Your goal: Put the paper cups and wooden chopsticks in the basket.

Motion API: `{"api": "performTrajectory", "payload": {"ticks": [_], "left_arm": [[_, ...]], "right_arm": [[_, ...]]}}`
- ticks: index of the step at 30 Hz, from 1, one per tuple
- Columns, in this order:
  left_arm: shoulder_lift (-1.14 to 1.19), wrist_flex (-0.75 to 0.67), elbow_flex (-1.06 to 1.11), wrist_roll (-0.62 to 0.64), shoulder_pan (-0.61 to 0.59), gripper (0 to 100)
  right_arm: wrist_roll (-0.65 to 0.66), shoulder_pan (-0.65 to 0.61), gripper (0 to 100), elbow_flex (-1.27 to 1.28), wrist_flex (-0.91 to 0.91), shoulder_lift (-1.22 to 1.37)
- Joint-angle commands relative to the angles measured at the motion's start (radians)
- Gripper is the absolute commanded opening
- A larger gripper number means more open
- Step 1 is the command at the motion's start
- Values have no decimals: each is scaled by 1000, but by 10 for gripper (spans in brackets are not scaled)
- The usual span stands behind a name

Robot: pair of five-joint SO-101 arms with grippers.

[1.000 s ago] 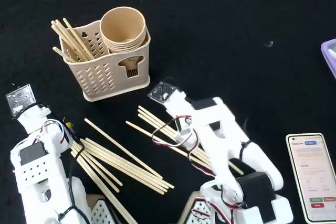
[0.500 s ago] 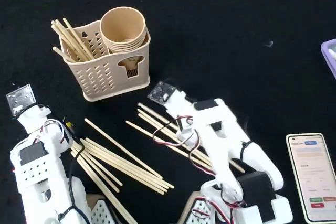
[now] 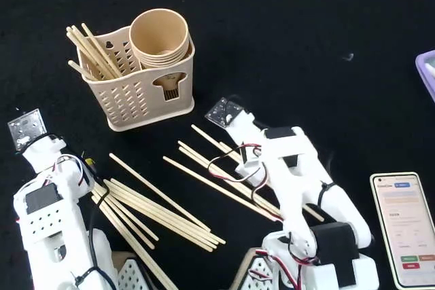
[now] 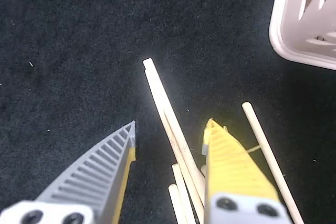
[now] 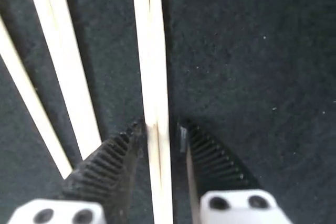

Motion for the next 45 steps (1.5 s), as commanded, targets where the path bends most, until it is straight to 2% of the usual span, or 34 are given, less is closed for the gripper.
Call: {"api": "performTrajectory", "payload": {"ticks": [1, 4, 6, 9, 14, 20, 25, 28, 31, 34, 40, 45], "left_arm": [[-11, -14, -15, 5, -2, 216], [-11, -14, -15, 5, -2, 216], [-11, -12, -15, 5, -2, 216], [-11, -12, -15, 5, -4, 216], [-11, -12, -15, 5, -7, 216], [-11, -12, -15, 5, -2, 216], [-11, -12, -15, 5, -2, 216], [-11, -12, -15, 5, -2, 216], [-11, -12, -15, 5, -2, 216], [-11, -12, -15, 5, -2, 216], [-11, -12, -15, 5, -4, 216], [-11, -12, -15, 5, -7, 216]], "right_arm": [[11, 28, 123, -13, -14, 27], [48, 29, 112, -59, 20, 117], [54, 31, 19, -110, 69, 159], [51, 32, 7, -139, 107, 133], [-31, 26, 10, -142, 196, -140], [-54, 26, 10, -260, 446, -538], [-54, 23, 10, -318, 535, -665], [-54, -6, 10, -180, 428, -615], [-55, -35, 11, -5, 189, -504], [-55, -41, 11, 38, 29, -354], [-120, -44, 12, -114, 11, -41], [-124, -46, 13, -216, 41, 139]]}}
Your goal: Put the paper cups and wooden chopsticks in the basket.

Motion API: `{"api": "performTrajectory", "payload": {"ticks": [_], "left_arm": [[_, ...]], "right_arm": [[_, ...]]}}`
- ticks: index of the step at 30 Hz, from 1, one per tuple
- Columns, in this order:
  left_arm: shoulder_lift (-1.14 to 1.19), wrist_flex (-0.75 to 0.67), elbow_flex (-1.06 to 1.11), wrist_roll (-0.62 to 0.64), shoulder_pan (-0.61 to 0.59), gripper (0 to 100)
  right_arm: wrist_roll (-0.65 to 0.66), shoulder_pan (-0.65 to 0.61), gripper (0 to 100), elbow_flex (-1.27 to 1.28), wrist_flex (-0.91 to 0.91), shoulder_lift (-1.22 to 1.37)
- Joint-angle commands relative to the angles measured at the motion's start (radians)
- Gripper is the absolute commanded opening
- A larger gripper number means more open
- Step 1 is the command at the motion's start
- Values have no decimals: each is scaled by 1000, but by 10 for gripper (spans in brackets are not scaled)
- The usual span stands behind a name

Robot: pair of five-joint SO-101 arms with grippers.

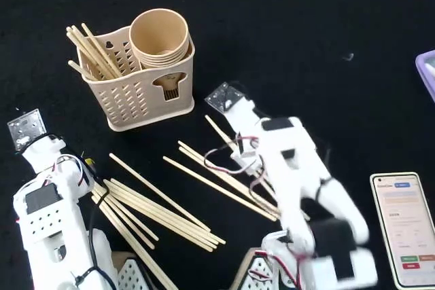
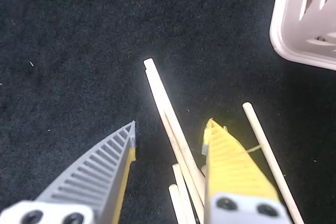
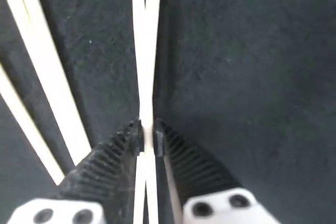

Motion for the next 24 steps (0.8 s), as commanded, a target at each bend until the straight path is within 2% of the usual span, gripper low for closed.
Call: {"api": "performTrajectory", "payload": {"ticks": [1, 6, 11, 17, 20, 24], "left_arm": [[-11, -12, -15, 5, -2, 216], [-11, -12, -15, 5, -1, 216], [-11, -12, -15, 5, -1, 216], [-11, -12, -15, 5, -2, 216], [-11, -12, -15, 5, -2, 216], [-11, -12, -15, 5, -4, 216]], "right_arm": [[-12, -26, 13, -120, 29, 124], [-12, -37, 24, -156, 49, 179], [-11, -37, 133, -151, 48, 191], [-11, -38, 74, -134, 51, 193], [-9, -54, 7, -105, 43, 193], [-12, -49, 11, -101, 52, 157]]}}
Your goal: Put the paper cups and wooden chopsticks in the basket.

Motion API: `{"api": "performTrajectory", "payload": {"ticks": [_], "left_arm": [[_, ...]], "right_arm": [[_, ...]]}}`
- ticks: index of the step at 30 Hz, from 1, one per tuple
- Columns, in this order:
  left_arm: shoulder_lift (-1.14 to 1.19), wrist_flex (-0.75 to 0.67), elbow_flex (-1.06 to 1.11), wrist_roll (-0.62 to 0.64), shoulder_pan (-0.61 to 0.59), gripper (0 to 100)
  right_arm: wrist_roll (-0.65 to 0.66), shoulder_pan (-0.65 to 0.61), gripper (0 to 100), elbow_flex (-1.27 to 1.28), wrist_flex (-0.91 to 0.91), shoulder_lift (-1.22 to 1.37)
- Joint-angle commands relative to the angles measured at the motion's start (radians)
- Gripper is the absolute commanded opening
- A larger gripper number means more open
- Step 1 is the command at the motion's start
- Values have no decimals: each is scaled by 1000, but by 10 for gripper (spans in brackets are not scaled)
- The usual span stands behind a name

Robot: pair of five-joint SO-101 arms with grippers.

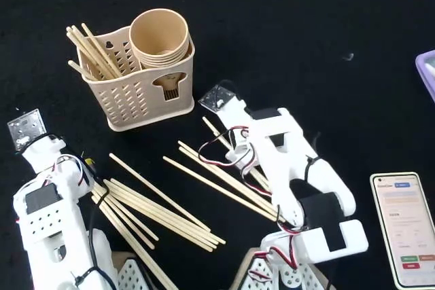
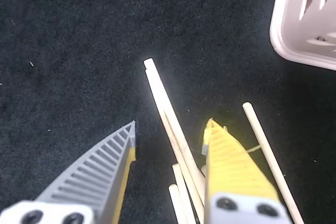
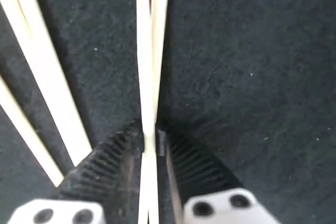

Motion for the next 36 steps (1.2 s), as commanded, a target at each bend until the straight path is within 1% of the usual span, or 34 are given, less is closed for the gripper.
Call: {"api": "performTrajectory", "payload": {"ticks": [1, 7, 11, 14, 17, 18, 21, 23, 26, 28, 31, 34, 36], "left_arm": [[-11, -12, -15, 5, -4, 216], [-11, -12, -15, 5, -1, 216], [-11, -12, -15, 5, -1, 216], [-11, -12, -15, 5, -1, 216], [-11, -12, -15, 5, -1, 216], [-11, -12, -15, 5, -1, 216], [-11, -12, -15, 5, 1, 216], [-11, -12, -15, 5, 1, 216], [-11, -12, -13, 5, 1, 216], [-11, -12, -13, 5, 1, 216], [-11, -12, -13, 5, 1, 216], [-11, -12, -13, 5, 1, 216], [-11, -12, -13, 5, 1, 216]], "right_arm": [[-6, -5, 11, 4, 31, -58], [2, 52, 11, -99, 235, -325], [2, 52, 11, -206, 341, -490], [0, 52, 11, -341, 422, -578], [-11, 49, 11, -529, 519, -627], [-32, 41, 11, -599, 549, -636], [-140, -68, 11, -806, 655, -642], [-207, -199, 11, -911, 681, -633], [-287, -381, 11, -995, 628, -598], [-322, -456, 11, -1010, 545, -561], [-376, -526, 11, -1009, 397, -483], [-439, -566, 11, -1020, 267, -403], [-457, -597, 11, -1021, 173, -366]]}}
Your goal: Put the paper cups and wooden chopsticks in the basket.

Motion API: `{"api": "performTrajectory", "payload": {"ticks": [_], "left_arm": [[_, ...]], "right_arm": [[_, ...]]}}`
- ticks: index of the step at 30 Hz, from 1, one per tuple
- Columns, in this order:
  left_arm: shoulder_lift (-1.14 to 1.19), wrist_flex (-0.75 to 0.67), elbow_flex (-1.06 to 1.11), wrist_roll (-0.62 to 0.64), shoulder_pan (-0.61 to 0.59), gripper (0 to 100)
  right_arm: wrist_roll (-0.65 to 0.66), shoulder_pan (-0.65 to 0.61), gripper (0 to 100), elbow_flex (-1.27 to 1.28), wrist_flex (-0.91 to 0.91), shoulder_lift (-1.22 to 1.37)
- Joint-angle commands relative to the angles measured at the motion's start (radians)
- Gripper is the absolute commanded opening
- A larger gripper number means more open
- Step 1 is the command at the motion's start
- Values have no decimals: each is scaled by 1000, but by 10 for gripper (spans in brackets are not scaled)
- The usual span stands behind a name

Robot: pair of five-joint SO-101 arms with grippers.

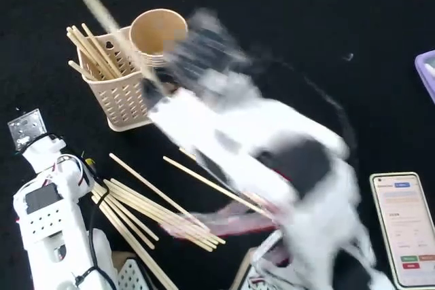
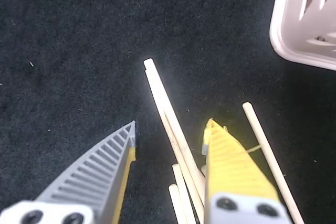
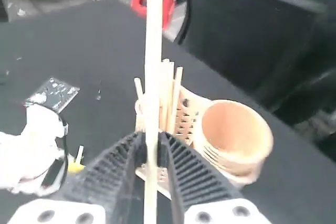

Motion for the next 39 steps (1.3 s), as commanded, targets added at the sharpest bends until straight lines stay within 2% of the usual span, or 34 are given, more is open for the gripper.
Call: {"api": "performTrajectory", "payload": {"ticks": [1, 5, 18, 31, 39], "left_arm": [[-11, -12, -13, 5, 1, 216], [-11, -12, -13, 5, 1, 216], [-11, -14, -13, 5, 1, 216], [-11, -14, -13, 5, -2, 216], [-11, -14, -13, 5, 1, 216]], "right_arm": [[-54, -74, 11, -45, -212, 99], [-57, -114, 11, -81, -358, 134], [-58, -97, 11, -105, -802, 390], [-52, -28, 11, -108, -930, 529], [-52, -3, 11, -128, -936, 524]]}}
